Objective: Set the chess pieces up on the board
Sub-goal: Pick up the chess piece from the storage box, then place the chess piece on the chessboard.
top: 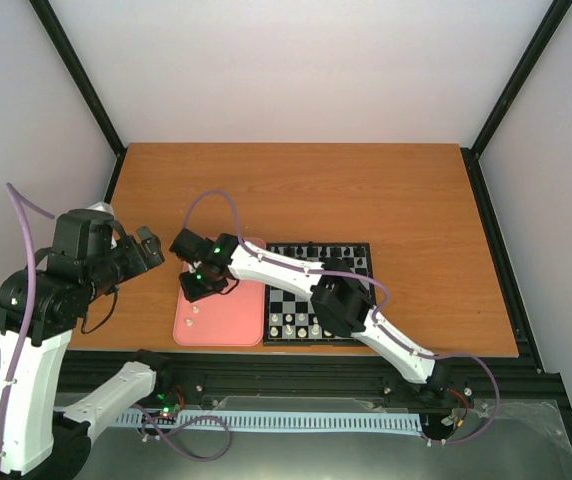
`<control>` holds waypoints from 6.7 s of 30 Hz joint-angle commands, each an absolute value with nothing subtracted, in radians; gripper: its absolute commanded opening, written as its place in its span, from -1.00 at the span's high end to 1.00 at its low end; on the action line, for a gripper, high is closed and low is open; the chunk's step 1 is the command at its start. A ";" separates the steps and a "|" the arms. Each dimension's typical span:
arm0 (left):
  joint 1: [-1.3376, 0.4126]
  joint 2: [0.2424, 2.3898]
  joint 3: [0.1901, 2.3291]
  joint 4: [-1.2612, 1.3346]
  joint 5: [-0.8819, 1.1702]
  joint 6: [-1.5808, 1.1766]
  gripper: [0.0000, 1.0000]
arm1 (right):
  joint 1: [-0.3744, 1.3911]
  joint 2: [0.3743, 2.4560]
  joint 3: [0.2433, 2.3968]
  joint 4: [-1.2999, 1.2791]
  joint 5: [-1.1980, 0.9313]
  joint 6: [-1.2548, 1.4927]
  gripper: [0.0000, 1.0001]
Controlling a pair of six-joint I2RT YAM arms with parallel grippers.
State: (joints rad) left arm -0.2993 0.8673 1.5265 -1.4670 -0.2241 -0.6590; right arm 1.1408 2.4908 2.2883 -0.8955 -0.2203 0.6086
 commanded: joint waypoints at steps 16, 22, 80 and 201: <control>-0.299 0.845 1.509 -1.470 -0.212 -0.660 -1.00 | 1.143 2.586 2.401 -0.940 -0.208 0.588 0.27; -0.299 0.840 1.505 -1.474 -0.214 -0.661 -1.00 | 1.142 2.606 2.427 -0.951 -0.207 0.584 0.30; -0.300 0.823 1.442 -1.421 -0.160 -0.640 -1.00 | 0.972 1.710 1.308 -0.932 -0.028 0.670 0.82; -0.299 0.823 1.282 -1.358 -0.156 -0.597 -1.00 | 0.860 1.615 0.990 -0.880 -0.102 0.700 0.74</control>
State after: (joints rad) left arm -0.2993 0.8211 1.2781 -1.3819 -0.1493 -0.6106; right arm 0.8581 1.6379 1.0073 -0.8768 -0.0933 0.6865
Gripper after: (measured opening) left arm 0.999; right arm 0.130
